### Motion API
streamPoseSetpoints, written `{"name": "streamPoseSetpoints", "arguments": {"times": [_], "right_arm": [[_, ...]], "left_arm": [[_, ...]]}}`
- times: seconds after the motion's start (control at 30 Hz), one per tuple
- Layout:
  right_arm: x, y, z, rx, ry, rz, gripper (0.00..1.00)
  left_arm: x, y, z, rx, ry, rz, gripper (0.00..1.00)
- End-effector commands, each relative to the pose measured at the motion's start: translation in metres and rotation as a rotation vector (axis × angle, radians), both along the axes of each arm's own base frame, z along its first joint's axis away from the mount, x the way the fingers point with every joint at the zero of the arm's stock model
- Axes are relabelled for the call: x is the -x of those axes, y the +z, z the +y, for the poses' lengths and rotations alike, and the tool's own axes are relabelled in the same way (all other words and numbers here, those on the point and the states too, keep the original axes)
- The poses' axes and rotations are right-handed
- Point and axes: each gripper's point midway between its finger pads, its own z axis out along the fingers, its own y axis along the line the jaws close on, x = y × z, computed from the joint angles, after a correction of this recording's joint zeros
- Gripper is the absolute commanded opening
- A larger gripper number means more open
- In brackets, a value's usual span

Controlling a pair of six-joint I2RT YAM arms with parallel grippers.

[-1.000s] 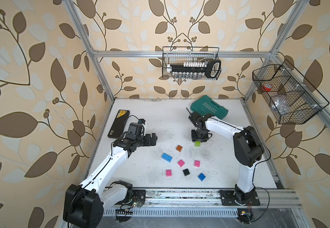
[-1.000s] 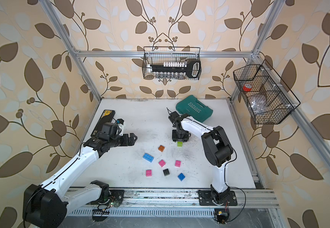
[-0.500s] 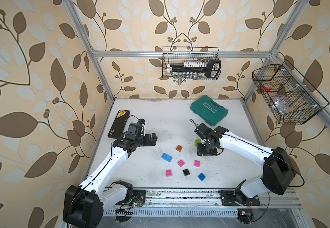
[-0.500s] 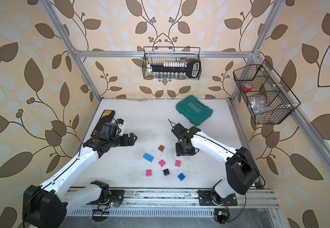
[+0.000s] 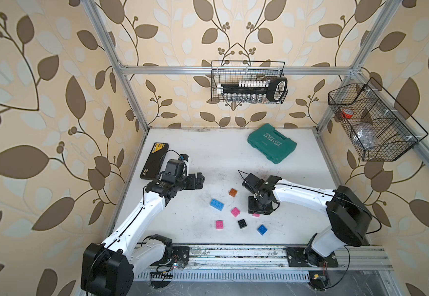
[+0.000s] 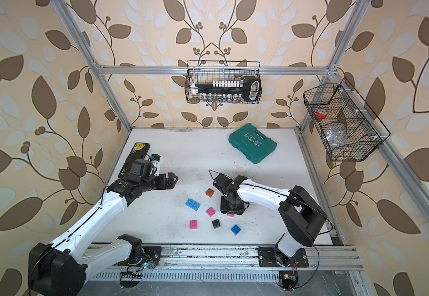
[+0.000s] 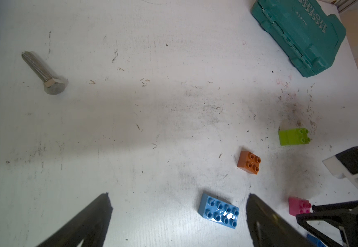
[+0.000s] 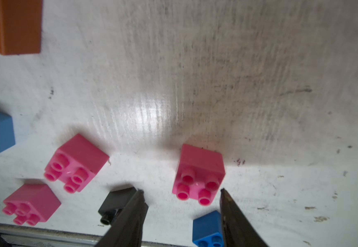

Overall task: Assemble the number 4 with lego
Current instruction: Pick up the lego brick from the center of the board.

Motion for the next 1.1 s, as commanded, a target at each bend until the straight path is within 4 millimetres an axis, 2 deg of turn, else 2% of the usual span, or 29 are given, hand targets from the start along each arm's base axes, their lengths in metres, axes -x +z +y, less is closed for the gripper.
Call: {"name": "streamPoseSetpoints", "arguments": {"times": [0.0,0.3,0.73,0.97,1.07], "right_arm": [[0.004,-0.009,-0.010,0.047,-0.064,-0.001,0.51],[0.002,-0.015,-0.014,0.060,-0.087,-0.011,0.50],[-0.001,-0.021,-0.015,0.054,-0.108,0.000,0.40],[-0.001,-0.019,-0.017,0.051,-0.109,-0.007,0.27],[-0.005,-0.011,-0.017,0.055,-0.089,-0.018,0.24]], "left_arm": [[-0.005,0.015,-0.001,0.008,0.003,-0.044,0.99],[-0.007,0.014,-0.002,0.009,-0.001,-0.039,0.99],[-0.008,0.013,-0.001,0.003,0.001,-0.037,0.99],[-0.008,0.012,-0.001,0.002,0.001,-0.034,0.99],[-0.008,0.012,-0.001,0.004,0.001,-0.032,0.99]]}}
